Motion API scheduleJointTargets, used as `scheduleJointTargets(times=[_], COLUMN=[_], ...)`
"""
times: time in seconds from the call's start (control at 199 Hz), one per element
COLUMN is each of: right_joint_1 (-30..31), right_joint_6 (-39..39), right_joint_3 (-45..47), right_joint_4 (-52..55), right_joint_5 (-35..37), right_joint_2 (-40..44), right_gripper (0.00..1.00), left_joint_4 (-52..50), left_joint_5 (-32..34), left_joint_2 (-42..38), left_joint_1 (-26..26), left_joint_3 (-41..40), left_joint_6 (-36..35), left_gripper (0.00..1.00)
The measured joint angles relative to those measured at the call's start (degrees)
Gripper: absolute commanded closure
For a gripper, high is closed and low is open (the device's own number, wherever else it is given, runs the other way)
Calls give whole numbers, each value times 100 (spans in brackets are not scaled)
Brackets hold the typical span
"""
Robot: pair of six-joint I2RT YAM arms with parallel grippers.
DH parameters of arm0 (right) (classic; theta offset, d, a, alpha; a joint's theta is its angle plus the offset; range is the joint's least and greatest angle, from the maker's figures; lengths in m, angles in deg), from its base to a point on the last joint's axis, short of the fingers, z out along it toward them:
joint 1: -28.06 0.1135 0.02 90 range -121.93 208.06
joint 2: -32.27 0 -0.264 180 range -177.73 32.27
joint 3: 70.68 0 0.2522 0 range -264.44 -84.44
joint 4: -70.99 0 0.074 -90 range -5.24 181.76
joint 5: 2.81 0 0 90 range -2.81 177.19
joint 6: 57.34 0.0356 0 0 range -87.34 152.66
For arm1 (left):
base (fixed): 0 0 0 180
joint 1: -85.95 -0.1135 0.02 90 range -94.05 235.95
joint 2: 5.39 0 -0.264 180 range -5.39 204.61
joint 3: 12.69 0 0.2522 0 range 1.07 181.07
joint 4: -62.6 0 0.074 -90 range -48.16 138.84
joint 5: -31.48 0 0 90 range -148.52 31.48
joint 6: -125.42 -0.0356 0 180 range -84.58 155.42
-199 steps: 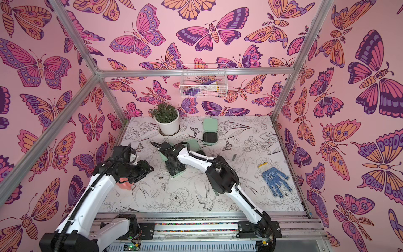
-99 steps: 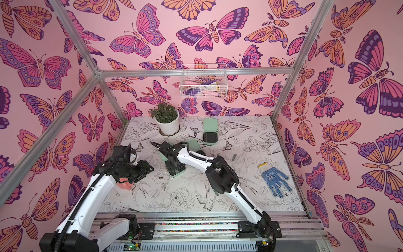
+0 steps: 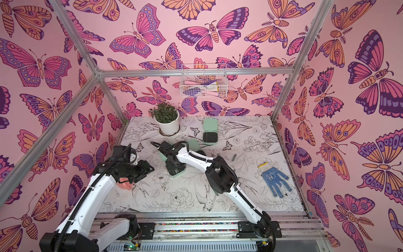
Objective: Organize nail clipper sets
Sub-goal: Place the nail clipper in the storage box.
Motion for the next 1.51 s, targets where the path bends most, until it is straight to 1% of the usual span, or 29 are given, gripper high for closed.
scheduleJointTargets(times=[0.141, 0.287, 0.448, 0.553, 0.725, 0.881, 1.006, 1.087, 1.213, 1.404, 1.509], right_joint_1=[-15, -35, -35, -35, -35, -35, -35, -35, -35, -35, -35], right_joint_6=[0, 0, 0, 0, 4, 9, 26, 46, 111, 160, 175], right_joint_3=[-7, -7, -7, -7, -7, -7, -7, -7, -7, -7, -7], right_joint_4=[9, 7, -26, -28, -44, -55, -61, -61, -66, -85, -83], right_joint_5=[-7, -55, -151, -160, -203, -229, -260, -291, -345, -350, -352], right_joint_2=[-2, -2, 0, 0, 0, 0, 7, 15, 50, 90, 90], right_gripper=[59, 53, 52, 54, 61, 62, 62, 62, 62, 63, 63], left_joint_4=[2, 0, 11, 13, 15, 15, 22, 44, 192, 400, 553], left_joint_5=[-2, -2, -9, -24, -24, -24, -26, -48, -136, -264, -304], left_joint_2=[48, 72, 72, 72, 72, 74, 151, 264, 496, 1049, 1519], left_joint_1=[0, 0, 0, 0, 0, 0, 0, 0, 0, 35, 197], left_joint_3=[15, 57, 98, 101, 98, 98, 98, 85, -22, -160, -164], left_joint_6=[0, -9, -20, -24, -48, -74, -85, -90, -103, -63, 20], left_gripper=[41, 41, 41, 41, 41, 41, 49, 57, 63, 64, 65])
